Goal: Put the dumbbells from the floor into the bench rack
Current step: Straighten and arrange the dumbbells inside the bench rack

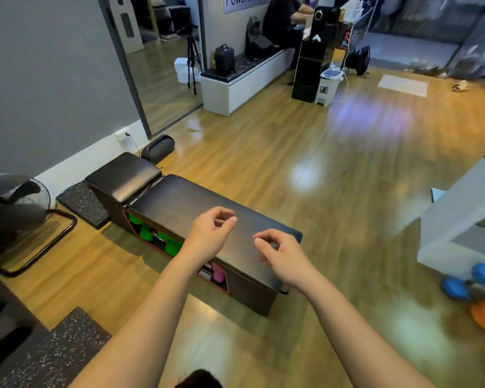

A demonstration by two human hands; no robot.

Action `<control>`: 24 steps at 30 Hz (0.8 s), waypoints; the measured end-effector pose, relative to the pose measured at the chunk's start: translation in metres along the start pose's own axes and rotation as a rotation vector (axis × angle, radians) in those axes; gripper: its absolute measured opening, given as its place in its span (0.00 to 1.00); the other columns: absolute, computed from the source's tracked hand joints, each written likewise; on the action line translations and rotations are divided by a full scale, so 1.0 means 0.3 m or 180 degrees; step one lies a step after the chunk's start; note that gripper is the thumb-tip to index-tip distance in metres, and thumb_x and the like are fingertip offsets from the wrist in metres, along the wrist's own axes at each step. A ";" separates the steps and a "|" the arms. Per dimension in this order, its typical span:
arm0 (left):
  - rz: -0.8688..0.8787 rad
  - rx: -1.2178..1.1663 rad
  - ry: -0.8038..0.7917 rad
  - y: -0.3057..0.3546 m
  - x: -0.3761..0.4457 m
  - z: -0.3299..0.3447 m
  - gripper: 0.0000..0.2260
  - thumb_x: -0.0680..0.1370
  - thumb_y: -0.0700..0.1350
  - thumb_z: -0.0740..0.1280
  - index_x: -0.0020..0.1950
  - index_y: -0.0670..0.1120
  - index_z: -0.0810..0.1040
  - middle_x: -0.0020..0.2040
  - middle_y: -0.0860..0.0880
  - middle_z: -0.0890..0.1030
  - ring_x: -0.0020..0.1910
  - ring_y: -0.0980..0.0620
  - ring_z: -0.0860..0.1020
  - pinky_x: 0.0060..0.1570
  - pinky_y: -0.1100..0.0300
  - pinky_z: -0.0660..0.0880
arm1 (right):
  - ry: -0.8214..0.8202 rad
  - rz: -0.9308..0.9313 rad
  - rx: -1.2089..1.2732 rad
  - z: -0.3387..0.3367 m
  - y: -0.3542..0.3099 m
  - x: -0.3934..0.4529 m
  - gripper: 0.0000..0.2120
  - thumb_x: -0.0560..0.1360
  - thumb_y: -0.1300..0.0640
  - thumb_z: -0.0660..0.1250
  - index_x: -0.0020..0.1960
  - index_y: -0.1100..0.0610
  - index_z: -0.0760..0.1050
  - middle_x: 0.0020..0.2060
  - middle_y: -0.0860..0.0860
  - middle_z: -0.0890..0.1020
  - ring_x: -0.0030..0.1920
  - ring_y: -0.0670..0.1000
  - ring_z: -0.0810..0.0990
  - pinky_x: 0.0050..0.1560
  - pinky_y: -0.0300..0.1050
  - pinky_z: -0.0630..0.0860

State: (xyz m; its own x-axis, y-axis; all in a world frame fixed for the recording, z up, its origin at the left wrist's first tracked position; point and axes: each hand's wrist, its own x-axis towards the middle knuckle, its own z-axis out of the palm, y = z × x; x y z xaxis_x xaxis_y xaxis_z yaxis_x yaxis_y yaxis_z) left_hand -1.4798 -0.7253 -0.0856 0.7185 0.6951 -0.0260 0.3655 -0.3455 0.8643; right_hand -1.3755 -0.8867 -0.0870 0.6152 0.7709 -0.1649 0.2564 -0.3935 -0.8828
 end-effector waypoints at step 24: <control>0.0094 -0.0358 0.0477 0.490 0.798 0.595 0.06 0.79 0.53 0.65 0.54 0.56 0.79 0.49 0.60 0.81 0.49 0.62 0.77 0.42 0.66 0.70 | -0.0210 0.0120 0.1122 -0.879 0.148 0.728 0.13 0.81 0.48 0.59 0.51 0.53 0.79 0.46 0.53 0.84 0.40 0.52 0.82 0.42 0.47 0.76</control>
State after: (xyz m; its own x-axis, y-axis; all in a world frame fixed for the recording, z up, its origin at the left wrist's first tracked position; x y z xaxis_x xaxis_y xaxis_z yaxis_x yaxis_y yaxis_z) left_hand -1.1484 -0.7223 -0.0544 0.6285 0.7748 0.0681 0.2711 -0.3003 0.9145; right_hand -1.0331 -0.8678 -0.0461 0.5670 0.7943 -0.2182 -0.0456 -0.2342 -0.9711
